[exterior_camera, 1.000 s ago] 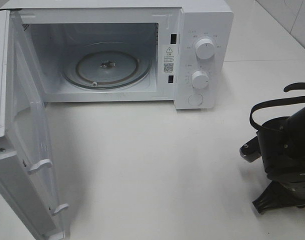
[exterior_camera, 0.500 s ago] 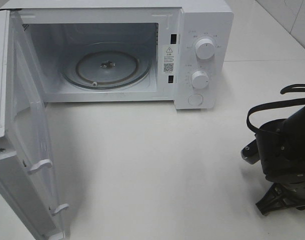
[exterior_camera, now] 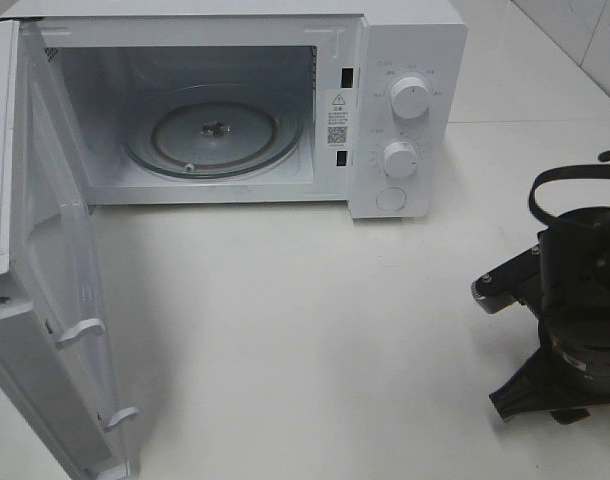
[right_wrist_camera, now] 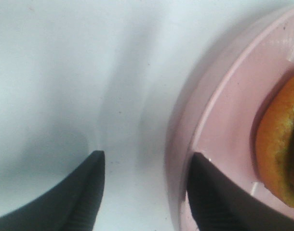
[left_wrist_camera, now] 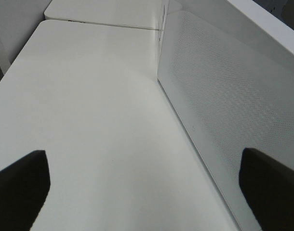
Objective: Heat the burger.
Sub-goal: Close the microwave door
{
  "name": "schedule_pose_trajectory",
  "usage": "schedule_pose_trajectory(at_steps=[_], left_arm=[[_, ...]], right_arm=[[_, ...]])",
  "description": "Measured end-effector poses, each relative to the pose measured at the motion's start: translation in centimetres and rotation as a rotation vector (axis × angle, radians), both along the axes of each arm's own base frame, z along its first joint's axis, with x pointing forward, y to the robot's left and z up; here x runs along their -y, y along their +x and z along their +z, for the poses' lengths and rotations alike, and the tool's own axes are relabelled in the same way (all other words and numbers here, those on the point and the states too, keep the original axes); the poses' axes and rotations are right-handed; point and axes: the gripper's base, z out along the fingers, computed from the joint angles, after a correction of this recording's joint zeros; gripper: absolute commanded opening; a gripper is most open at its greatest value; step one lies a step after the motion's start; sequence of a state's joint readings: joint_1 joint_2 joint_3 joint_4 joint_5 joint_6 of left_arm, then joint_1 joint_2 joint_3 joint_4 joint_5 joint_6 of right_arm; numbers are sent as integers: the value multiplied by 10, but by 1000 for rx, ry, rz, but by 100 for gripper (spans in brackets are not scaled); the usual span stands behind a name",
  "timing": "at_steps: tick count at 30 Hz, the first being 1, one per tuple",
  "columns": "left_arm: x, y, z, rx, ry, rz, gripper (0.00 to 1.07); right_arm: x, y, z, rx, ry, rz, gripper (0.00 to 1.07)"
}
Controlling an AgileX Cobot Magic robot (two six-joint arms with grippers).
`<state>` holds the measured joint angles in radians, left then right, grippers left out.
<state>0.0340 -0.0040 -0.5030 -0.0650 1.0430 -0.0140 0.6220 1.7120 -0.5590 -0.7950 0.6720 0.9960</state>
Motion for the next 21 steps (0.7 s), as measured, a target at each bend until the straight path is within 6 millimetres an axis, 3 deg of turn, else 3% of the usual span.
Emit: schedule_pose_trajectory(at_steps=[8,15,19,21], left_arm=[[0,0,0,0,0,0,100],[0,0,0,0,0,0,100],[0,0,0,0,0,0,100],[0,0,0,0,0,0,100]], right_arm=[[-4,-8,35,44,153,52,56],[-5,-24,71,74,315,121,77],[-5,-32,83,77,370,155,79],[-3,-40,105,103,435,188,77]])
